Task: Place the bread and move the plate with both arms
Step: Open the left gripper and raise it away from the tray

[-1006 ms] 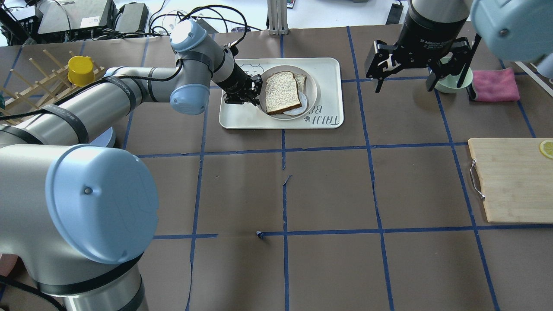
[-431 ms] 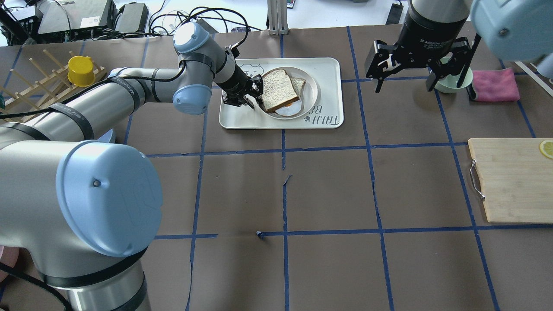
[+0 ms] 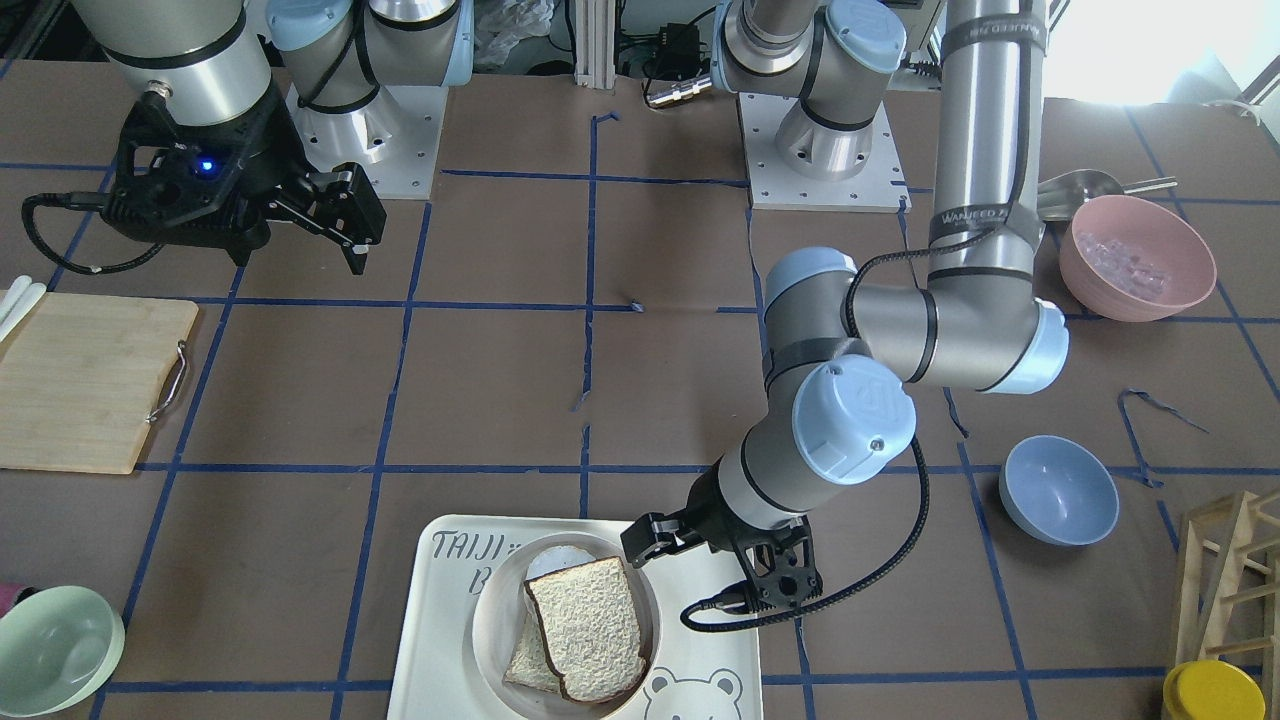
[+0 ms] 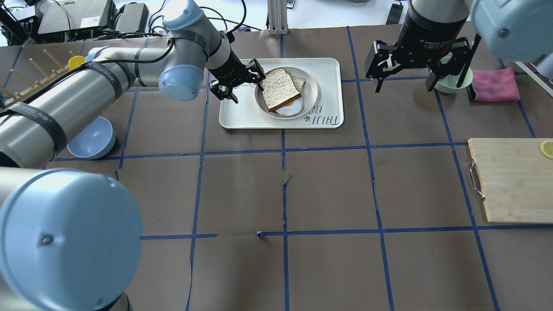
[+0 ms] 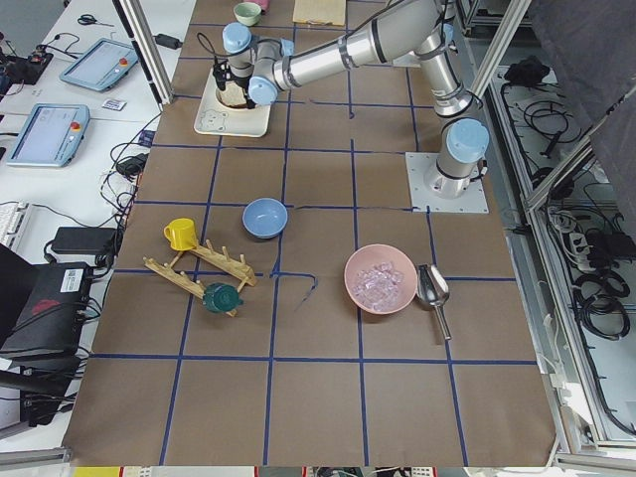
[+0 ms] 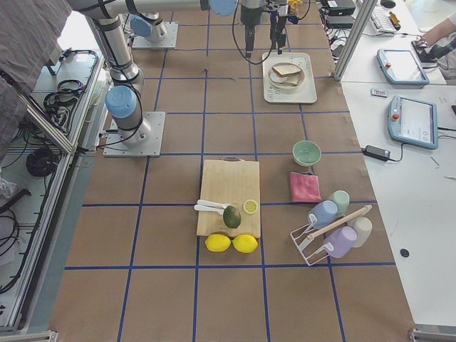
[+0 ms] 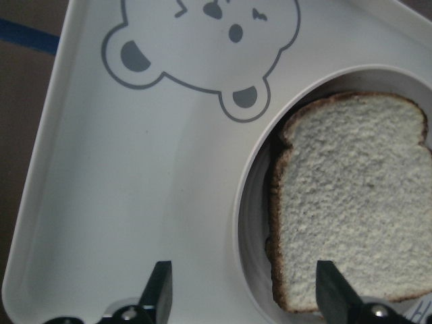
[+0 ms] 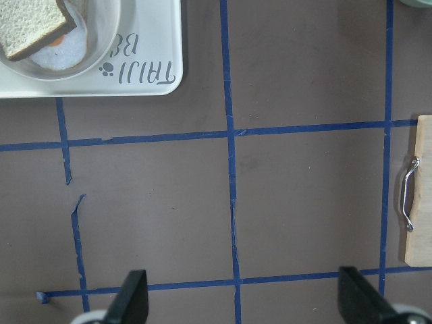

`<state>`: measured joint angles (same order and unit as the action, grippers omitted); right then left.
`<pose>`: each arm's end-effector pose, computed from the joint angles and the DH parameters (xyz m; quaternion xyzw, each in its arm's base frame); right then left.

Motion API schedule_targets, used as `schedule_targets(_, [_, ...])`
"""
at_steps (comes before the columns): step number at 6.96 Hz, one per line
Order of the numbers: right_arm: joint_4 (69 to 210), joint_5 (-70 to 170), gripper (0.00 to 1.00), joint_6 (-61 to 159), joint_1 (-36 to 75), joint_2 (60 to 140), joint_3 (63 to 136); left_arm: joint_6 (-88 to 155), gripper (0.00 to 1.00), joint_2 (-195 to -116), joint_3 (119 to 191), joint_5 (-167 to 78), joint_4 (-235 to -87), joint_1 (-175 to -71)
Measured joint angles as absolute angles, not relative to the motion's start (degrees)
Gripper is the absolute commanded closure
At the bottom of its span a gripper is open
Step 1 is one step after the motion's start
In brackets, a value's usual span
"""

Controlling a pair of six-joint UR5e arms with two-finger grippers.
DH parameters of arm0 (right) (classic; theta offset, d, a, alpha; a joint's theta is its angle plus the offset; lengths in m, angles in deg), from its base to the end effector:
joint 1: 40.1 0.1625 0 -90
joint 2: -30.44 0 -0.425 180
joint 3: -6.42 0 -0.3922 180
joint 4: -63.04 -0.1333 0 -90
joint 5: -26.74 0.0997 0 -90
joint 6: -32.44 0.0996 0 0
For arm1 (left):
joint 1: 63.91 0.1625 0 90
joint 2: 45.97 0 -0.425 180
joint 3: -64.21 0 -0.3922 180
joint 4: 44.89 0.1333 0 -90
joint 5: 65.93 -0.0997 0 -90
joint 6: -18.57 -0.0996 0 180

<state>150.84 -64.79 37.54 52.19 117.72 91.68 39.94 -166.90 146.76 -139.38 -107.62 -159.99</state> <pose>0.1510 -0.5059 0.5010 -0.0245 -0.9996 -0.0007 0.0134 -0.2332 -0.6630 0.2821 0.1269 -0.9809 -0.0023 0.1475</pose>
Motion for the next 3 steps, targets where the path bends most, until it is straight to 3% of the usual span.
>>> schedule_targets(3, [150.8,-64.8,0.00,37.5,52.2,117.7,91.7,34.4,0.00,-150.7,148.1,-145.4,-126.2,-160.2])
